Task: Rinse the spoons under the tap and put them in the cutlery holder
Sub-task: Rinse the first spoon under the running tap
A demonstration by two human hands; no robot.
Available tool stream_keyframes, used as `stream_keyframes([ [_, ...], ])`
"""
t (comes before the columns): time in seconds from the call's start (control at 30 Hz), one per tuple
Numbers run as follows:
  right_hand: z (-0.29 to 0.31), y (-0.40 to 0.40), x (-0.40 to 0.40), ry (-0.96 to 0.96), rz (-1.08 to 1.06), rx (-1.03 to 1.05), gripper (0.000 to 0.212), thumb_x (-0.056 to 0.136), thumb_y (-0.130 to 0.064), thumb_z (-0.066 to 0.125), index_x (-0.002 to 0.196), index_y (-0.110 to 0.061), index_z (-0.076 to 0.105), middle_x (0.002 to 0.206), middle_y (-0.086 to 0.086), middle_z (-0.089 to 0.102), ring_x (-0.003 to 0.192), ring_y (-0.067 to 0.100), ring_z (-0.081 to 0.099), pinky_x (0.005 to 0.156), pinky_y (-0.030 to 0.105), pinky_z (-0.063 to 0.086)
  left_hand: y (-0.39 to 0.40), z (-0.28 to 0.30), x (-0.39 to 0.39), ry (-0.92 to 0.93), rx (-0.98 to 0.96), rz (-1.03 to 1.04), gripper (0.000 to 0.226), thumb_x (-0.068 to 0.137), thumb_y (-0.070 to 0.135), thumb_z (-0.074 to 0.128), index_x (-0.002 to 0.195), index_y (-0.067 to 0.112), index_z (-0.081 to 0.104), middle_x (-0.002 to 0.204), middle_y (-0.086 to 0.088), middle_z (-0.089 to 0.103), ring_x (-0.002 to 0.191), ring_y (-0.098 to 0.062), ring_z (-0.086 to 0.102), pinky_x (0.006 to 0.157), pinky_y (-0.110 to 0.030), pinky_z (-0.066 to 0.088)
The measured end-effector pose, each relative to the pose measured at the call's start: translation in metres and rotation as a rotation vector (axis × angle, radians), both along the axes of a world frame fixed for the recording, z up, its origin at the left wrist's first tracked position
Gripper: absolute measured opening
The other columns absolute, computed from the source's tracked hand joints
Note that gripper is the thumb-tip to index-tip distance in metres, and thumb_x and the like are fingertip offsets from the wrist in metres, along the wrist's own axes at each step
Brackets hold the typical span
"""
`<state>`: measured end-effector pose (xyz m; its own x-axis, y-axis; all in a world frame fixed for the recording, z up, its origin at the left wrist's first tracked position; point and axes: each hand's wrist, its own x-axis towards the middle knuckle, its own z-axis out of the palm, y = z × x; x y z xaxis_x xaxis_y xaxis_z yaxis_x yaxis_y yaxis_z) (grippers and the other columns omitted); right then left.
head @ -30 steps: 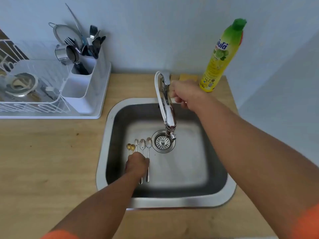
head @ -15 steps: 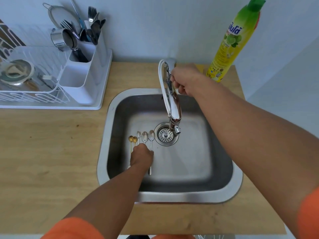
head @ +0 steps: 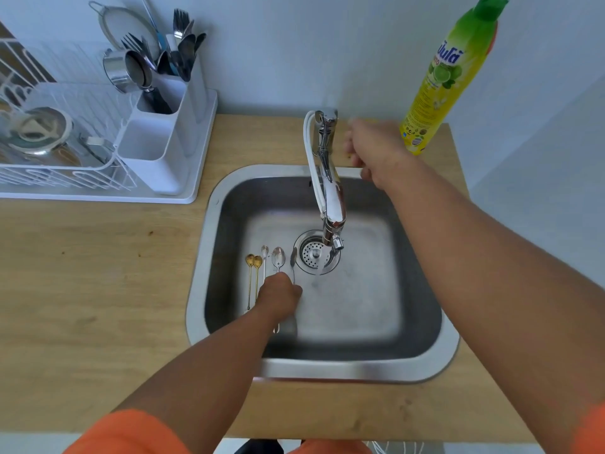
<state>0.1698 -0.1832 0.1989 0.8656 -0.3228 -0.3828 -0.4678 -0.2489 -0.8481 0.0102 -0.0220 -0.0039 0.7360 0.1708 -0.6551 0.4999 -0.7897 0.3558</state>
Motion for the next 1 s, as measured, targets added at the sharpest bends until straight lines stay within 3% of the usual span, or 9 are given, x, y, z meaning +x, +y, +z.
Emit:
stream_keyframes([
  [0.1, -0.03, -0.021, -0.026, 0.029, -0.066, -0.119, 0.025, 0.086, -0.03, 0.05, 0.083, -0.013, 0.067, 0.081, 0.005, 0.071, 0.057, 0.022, 0.054, 0.049, 0.025, 0.04, -0.001, 0.003, -0.002, 0.098, -0.227, 0.159, 0.029, 0.098, 0.023, 0.056, 0.073, 0.008, 0.057, 0.066, -0.007, 0.061, 0.045, -0.018, 0.056, 0.046, -0.023, 0.041],
  [0.17, -0.058, -0.033, -0.052, 0.11, -0.065, -0.166, 0.029, 0.085, -0.032, 0.052, 0.088, -0.01, 0.071, 0.087, 0.009, 0.072, 0.067, 0.026, 0.056, 0.054, 0.03, 0.04, -0.002, 0.007, -0.004, 0.181, -0.465, 0.343, 0.029, 0.1, 0.016, 0.055, 0.074, 0.004, 0.061, 0.055, -0.007, 0.059, 0.036, -0.017, 0.05, 0.043, -0.023, 0.044],
  [0.23, -0.087, -0.036, -0.08, 0.188, 0.01, -0.171, 0.027, 0.086, -0.029, 0.055, 0.081, -0.007, 0.069, 0.078, 0.014, 0.065, 0.06, 0.025, 0.05, 0.051, 0.028, 0.033, -0.005, 0.014, -0.009, 0.24, -0.627, 0.466, 0.029, 0.101, 0.014, 0.057, 0.075, 0.004, 0.062, 0.05, -0.005, 0.057, 0.038, -0.016, 0.048, 0.041, -0.023, 0.044],
  [0.33, -0.12, -0.029, -0.12, 0.377, 0.158, -0.184, 0.03, 0.089, -0.025, 0.057, 0.087, 0.002, 0.07, 0.074, 0.016, 0.065, 0.051, 0.023, 0.047, 0.046, 0.023, 0.03, -0.013, 0.022, -0.019, 0.286, -0.748, 0.534, 0.028, 0.101, 0.018, 0.06, 0.077, 0.006, 0.066, 0.056, -0.005, 0.058, 0.046, -0.016, 0.05, 0.043, -0.026, 0.046],
  [0.47, -0.14, -0.009, -0.156, 0.61, 0.319, -0.044, 0.024, 0.093, -0.024, 0.058, 0.089, -0.004, 0.069, 0.077, 0.008, 0.069, 0.049, 0.016, 0.05, 0.046, 0.018, 0.031, -0.023, 0.032, -0.035, 0.36, -0.889, 0.626, 0.028, 0.102, 0.022, 0.061, 0.08, 0.006, 0.064, 0.057, -0.004, 0.055, 0.047, -0.015, 0.049, 0.044, -0.026, 0.048],
  [0.67, -0.144, 0.002, -0.167, 0.622, 0.313, 0.012, 0.022, 0.086, -0.027, 0.068, 0.075, -0.008, 0.066, 0.059, 0.01, 0.056, 0.04, 0.016, 0.039, 0.042, 0.019, 0.027, -0.029, 0.041, -0.049, 0.367, -0.975, 0.639, 0.033, 0.101, 0.033, 0.066, 0.086, 0.004, 0.069, 0.06, -0.004, 0.06, 0.049, -0.012, 0.053, 0.043, -0.024, 0.052],
  [0.83, -0.138, -0.003, -0.167, 0.584, 0.247, 0.002, 0.029, 0.084, -0.027, 0.069, 0.06, -0.012, 0.062, 0.055, 0.004, 0.049, 0.041, 0.015, 0.034, 0.043, 0.022, 0.026, -0.018, 0.04, -0.039, 0.257, -0.752, 0.537, 0.036, 0.099, 0.041, 0.056, 0.102, 0.008, 0.071, 0.084, -0.003, 0.075, 0.057, -0.015, 0.057, 0.047, -0.026, 0.051],
  [1.0, -0.129, -0.005, -0.168, 0.554, 0.28, -0.064, 0.017, 0.08, -0.024, 0.067, 0.069, -0.012, 0.064, 0.051, 0.002, 0.051, 0.044, 0.019, 0.04, 0.043, 0.023, 0.032, -0.024, 0.035, -0.019, 0.195, -0.747, 0.615, 0.028, 0.099, 0.038, 0.062, 0.096, 0.013, 0.073, 0.081, -0.002, 0.069, 0.067, -0.017, 0.055, 0.052, -0.027, 0.051],
])
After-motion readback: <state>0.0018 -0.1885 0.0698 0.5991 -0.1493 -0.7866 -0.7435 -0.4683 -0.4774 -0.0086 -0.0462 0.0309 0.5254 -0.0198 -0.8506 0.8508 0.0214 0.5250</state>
